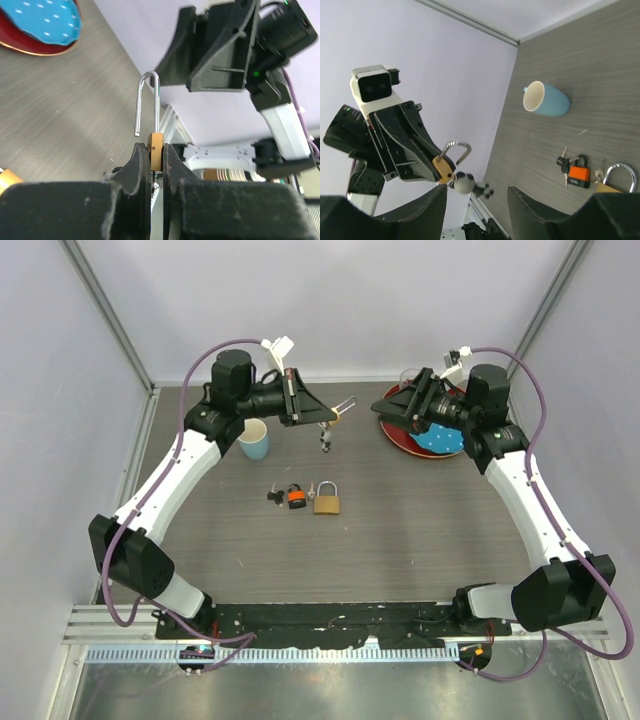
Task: Lock with the key
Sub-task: Pick up the lock from the center of the board, then lock the lock.
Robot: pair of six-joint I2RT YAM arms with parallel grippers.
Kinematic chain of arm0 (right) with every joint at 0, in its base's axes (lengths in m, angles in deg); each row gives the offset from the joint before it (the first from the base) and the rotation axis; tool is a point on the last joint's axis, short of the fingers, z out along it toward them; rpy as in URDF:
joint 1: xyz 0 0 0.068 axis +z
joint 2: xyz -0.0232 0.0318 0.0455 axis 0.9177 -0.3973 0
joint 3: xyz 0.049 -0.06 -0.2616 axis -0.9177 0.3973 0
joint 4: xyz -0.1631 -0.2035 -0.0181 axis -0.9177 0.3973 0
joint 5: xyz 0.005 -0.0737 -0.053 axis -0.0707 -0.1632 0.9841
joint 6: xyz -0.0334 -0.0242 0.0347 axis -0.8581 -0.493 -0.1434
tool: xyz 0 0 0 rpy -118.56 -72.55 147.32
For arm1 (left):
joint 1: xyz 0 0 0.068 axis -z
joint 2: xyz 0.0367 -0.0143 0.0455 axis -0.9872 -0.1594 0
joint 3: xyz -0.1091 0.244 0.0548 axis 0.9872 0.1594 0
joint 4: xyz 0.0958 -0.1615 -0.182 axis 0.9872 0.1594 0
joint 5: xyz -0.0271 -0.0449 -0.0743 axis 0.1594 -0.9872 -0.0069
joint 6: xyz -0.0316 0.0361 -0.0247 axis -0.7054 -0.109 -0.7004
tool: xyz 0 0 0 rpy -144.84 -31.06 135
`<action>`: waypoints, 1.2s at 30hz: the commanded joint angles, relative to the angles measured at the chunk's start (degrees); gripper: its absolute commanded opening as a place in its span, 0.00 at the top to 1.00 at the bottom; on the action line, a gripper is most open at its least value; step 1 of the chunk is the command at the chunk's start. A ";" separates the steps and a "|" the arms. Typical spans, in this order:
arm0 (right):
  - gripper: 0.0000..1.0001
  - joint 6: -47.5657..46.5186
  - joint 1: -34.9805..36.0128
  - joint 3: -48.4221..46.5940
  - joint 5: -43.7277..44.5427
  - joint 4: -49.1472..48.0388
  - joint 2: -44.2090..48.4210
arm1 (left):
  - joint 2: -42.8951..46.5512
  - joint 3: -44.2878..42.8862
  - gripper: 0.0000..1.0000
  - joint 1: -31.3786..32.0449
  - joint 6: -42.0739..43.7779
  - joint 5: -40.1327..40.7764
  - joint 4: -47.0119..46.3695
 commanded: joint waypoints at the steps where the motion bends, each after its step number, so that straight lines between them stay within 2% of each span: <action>1: 0.45 -3.88 -0.16 -2.24 -7.45 -9.87 0.94 | 0.67 -3.47 1.00 0.19 -1.46 -12.28 -4.39; 6: 0.45 -5.65 -0.16 -3.21 -9.73 -11.62 1.19 | 0.14 -4.08 1.00 0.27 -3.13 -17.64 -5.71; 13: 0.44 1.55 0.37 -1.28 -14.13 -23.57 1.90 | -0.04 -3.47 1.00 0.36 -5.24 -18.70 -8.26; 19: 0.42 2.44 1.77 -1.28 -15.19 -25.86 1.46 | -0.65 -3.03 1.00 0.71 -7.26 -19.23 -11.16; 24: 0.45 2.70 2.91 -1.54 -16.33 -25.87 1.28 | -0.57 -2.24 1.00 0.80 -8.49 -18.71 -12.92; 28: 0.52 1.74 4.41 -1.63 -16.86 -24.72 1.28 | -0.65 -1.71 1.00 0.80 -10.34 -18.97 -15.73; 31: 0.61 1.21 4.76 -2.33 -15.72 -23.06 1.11 | -0.65 -1.71 1.00 0.89 -10.52 -19.06 -15.82; 34: 0.83 -0.01 4.77 -3.30 -14.49 -20.43 0.58 | -0.57 -1.62 1.00 0.89 -10.60 -18.97 -16.00; 35: 0.93 -0.37 4.85 -3.47 -14.05 -18.76 0.41 | -0.65 -1.62 1.00 0.89 -10.69 -18.88 -16.08; 36: 0.97 -0.46 4.94 -3.56 -12.92 -18.23 0.49 | -0.57 -1.53 1.00 0.89 -11.04 -18.71 -16.35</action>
